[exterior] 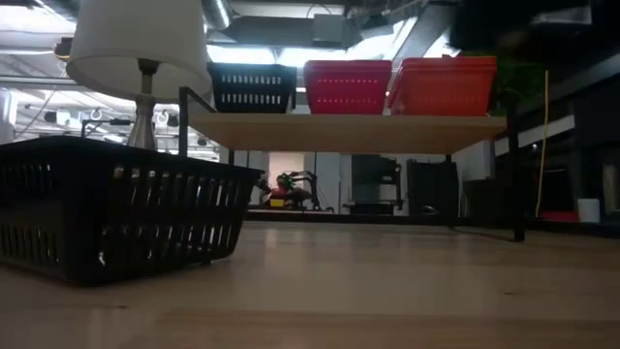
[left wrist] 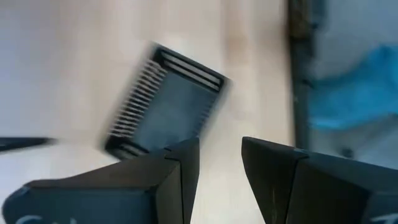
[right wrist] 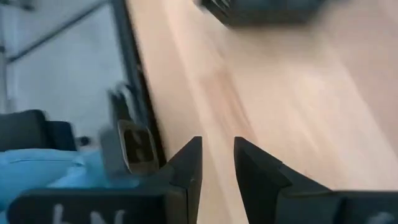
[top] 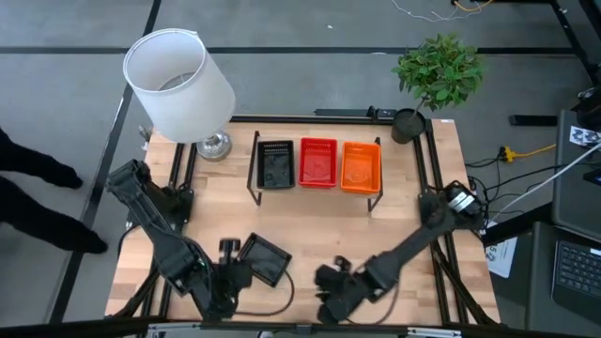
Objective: Stack baskets on shelf by color
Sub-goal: Stack the black bin on top of the black bin on the shelf
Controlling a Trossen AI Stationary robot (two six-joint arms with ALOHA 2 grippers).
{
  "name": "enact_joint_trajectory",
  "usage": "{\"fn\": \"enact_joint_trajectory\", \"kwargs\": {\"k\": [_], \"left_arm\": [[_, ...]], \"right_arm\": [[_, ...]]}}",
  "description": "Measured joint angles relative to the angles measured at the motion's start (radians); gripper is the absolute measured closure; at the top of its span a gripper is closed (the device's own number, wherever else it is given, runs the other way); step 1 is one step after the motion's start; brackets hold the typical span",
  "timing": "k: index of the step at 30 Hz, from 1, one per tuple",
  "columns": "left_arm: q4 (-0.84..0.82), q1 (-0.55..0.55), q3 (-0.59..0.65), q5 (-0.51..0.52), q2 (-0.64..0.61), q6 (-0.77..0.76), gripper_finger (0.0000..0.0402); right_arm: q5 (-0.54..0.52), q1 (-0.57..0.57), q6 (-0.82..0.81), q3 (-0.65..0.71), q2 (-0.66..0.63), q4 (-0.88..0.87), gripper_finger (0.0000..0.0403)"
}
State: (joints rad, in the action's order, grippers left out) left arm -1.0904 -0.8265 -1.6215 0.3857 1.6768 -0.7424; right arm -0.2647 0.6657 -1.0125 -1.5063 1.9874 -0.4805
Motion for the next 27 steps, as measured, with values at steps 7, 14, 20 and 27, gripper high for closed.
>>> {"fn": "enact_joint_trajectory", "kwargs": {"k": [7,14,20,27], "left_arm": [[0.211,-0.014,0.000,-0.242,0.166,-0.012,0.0290],[0.313,-0.007,0.000,-0.339,0.312,-0.100,0.0290],[0.198,0.035,0.000,-0.305,0.384,-0.175,0.0290],[-0.209,0.086,0.000,-0.276,0.413,-0.276,0.0290]], "right_arm": [[-0.074,0.114,-0.300,0.000,-0.031,-0.296,0.0312],[-0.104,0.172,-0.448,0.001,-0.032,-0.425,0.0312],[-0.109,0.190,-0.449,0.001,-0.033,-0.425,0.0312],[-0.152,0.198,-0.448,0.001,-0.033,-0.424,0.0312]]}}
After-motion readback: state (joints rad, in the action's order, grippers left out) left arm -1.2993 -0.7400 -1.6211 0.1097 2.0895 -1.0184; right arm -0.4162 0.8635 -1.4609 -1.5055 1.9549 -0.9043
